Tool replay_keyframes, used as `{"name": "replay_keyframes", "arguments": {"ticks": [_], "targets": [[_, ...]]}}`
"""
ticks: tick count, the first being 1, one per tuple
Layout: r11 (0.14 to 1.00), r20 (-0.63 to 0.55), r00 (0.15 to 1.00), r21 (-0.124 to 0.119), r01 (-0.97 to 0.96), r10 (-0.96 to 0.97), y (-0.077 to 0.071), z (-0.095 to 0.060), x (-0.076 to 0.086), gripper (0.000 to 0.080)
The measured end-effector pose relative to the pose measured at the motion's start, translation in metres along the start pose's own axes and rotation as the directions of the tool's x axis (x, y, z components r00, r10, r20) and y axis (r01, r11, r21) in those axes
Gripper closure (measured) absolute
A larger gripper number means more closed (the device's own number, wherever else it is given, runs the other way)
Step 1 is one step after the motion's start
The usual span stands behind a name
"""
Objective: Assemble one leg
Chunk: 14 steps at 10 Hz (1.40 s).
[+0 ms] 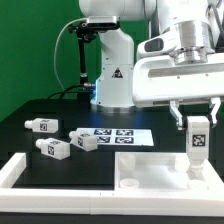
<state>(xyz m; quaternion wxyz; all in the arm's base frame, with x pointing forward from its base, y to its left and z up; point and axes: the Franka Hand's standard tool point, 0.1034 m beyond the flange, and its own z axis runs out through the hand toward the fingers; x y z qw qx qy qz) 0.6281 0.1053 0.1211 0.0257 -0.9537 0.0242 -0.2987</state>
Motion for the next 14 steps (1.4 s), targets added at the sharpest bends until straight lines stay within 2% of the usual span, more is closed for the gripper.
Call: {"name": "replay_keyframes", "arguments": {"ticks": [2,3,5,10,14], "targets": [[1.000,0.001,1.000,-0.004,0.007,-0.007,0.001,0.009,0.001,0.0512],[1.000,0.007,1.000,-0.007,0.006,-0.006,0.003,0.013,-0.002,0.0512],[1.000,0.020,1.000,-0.005,0.009,-0.009,-0.003,0.018,-0.010,0.0512],[1.000,0.027,0.999,-0.007,0.019,-0.018,-0.005,0.026,-0.020,0.0512],[1.000,-0.031,0.999,-0.016,0.011,-0.012,-0.003,0.028,-0.019,0.0512]]}}
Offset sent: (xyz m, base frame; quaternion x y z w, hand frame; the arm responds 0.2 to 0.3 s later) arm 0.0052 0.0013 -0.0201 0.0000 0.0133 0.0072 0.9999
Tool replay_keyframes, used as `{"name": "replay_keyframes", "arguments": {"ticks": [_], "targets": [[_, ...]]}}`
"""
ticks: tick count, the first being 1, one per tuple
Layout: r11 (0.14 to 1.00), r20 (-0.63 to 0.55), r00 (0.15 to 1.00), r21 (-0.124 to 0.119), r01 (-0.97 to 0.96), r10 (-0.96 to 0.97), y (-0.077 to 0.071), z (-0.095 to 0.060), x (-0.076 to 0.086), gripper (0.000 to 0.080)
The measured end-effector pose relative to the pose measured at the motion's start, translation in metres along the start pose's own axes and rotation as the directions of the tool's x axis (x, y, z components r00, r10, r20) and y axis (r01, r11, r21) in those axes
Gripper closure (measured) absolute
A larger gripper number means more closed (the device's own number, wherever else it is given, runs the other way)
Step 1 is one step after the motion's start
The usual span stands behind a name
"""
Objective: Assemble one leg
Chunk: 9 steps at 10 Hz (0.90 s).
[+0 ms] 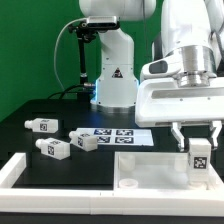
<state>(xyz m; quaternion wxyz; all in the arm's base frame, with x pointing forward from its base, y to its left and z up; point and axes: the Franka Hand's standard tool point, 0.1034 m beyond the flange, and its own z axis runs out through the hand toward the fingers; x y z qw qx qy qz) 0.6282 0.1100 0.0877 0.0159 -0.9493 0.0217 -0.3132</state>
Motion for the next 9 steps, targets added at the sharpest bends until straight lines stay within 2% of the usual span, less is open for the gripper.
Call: {"name": "replay_keyframes", "arguments": {"ticks": [2,3,4,5,8,9], "targets": [[1.000,0.004,1.000,0.000,0.001,-0.001,0.0000,0.0005,-0.0004,0.0503],[1.000,0.004,1.000,0.000,0.001,-0.001,0.0000,0.0005,-0.0005,0.0333],[1.000,0.005,1.000,0.000,0.001,-0.001,0.0000,0.0005,-0.0005,0.0333],[1.000,0.005,1.000,0.000,0.001,-0.001,0.0000,0.0005,-0.0006,0.0187],[1.000,0.024,1.000,0.001,0.000,0.000,0.0002,0.0012,-0.0016,0.0152],[1.000,0.109,0.994,0.008,-0.015,0.014,0.0001,-0.0015,0.0047,0.0150]]}}
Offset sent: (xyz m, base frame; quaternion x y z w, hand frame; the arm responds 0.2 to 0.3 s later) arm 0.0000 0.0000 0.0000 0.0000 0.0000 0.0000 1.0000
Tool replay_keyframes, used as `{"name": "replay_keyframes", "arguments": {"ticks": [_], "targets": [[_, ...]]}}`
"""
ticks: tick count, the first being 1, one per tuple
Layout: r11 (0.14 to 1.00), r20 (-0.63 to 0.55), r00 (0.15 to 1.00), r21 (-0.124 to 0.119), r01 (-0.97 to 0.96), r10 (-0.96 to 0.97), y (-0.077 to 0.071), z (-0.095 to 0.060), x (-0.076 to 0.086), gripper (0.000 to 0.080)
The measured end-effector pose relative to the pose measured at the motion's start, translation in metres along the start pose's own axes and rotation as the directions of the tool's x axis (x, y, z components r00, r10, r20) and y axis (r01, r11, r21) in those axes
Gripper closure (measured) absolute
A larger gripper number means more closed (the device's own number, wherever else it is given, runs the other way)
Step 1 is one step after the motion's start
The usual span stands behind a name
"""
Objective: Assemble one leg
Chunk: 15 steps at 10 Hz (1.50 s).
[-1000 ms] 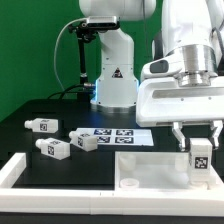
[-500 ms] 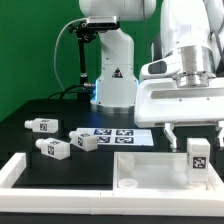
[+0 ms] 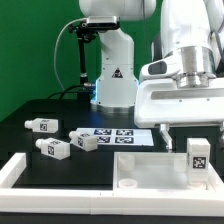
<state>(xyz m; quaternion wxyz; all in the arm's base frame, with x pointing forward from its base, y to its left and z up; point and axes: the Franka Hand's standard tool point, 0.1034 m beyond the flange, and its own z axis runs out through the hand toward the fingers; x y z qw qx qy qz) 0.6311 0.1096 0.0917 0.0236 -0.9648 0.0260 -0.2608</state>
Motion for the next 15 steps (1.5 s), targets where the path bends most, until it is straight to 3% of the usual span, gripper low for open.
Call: {"name": "replay_keyframes", "arguments": {"ticks": [1,4,7,8,10,11,12,14,15], "targets": [[1.000,0.001,1.000,0.004,-0.013,0.013,0.003,-0.007,0.016,0.0150],[0.998,0.254,0.966,0.015,-0.056,0.051,0.007,0.001,0.019,0.0150],[0.996,0.453,0.888,0.005,-0.091,0.079,0.003,0.006,0.004,0.0150],[0.995,0.447,0.890,0.000,-0.102,0.091,0.004,0.007,0.007,0.0150],[0.990,0.447,0.885,-0.018,-0.139,0.132,0.004,0.007,0.006,0.0411],[0.984,0.447,0.878,-0.036,-0.173,0.171,0.004,0.007,0.006,0.0411],[0.971,0.443,0.865,-0.064,-0.230,0.234,0.004,0.007,0.006,0.0515],[0.910,0.425,0.806,-0.144,-0.389,0.412,0.003,0.007,0.006,0.0515],[0.849,0.402,0.749,-0.197,-0.490,0.526,0.002,0.007,0.006,0.0515]]}}
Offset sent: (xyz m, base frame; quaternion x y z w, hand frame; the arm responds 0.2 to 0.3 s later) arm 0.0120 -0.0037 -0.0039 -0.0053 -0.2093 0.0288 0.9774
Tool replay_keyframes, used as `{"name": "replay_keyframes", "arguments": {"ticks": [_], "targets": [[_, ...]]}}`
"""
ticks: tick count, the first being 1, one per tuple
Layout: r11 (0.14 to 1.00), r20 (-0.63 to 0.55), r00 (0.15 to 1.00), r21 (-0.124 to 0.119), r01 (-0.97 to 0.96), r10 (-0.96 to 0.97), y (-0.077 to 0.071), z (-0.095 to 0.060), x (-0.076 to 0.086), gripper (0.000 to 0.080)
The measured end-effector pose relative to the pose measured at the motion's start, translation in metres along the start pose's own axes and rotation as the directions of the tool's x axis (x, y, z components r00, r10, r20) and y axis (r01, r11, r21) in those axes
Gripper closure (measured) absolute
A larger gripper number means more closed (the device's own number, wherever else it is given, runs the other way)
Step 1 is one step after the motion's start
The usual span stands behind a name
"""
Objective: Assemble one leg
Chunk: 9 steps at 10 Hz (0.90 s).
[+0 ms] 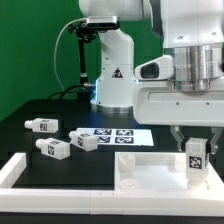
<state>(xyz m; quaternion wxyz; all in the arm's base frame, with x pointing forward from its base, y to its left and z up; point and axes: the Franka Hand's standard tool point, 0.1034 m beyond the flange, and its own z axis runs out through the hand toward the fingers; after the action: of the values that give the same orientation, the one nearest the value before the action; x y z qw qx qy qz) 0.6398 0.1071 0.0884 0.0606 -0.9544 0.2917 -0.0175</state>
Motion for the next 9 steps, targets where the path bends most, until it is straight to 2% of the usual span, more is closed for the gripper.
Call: {"name": "replay_keyframes", "arguments": {"ticks": [2,4,5,7,8,9], "targets": [[0.944,-0.005,0.944,0.000,-0.331,0.331,-0.0001,-0.0007,0.0005,0.0515],[0.762,0.018,0.762,0.034,-0.647,0.647,0.0036,0.0009,0.0019,0.0514],[0.691,0.024,0.692,0.039,-0.722,0.722,0.0036,0.0006,0.0008,0.0514],[0.709,0.023,0.710,0.039,-0.704,0.704,0.0035,0.0008,0.0003,0.0514],[0.740,0.018,0.741,0.038,-0.671,0.671,0.0032,0.0009,-0.0002,0.0436],[0.870,-0.005,0.871,0.030,-0.492,0.492,0.0028,0.0013,-0.0011,0.0298]]}}
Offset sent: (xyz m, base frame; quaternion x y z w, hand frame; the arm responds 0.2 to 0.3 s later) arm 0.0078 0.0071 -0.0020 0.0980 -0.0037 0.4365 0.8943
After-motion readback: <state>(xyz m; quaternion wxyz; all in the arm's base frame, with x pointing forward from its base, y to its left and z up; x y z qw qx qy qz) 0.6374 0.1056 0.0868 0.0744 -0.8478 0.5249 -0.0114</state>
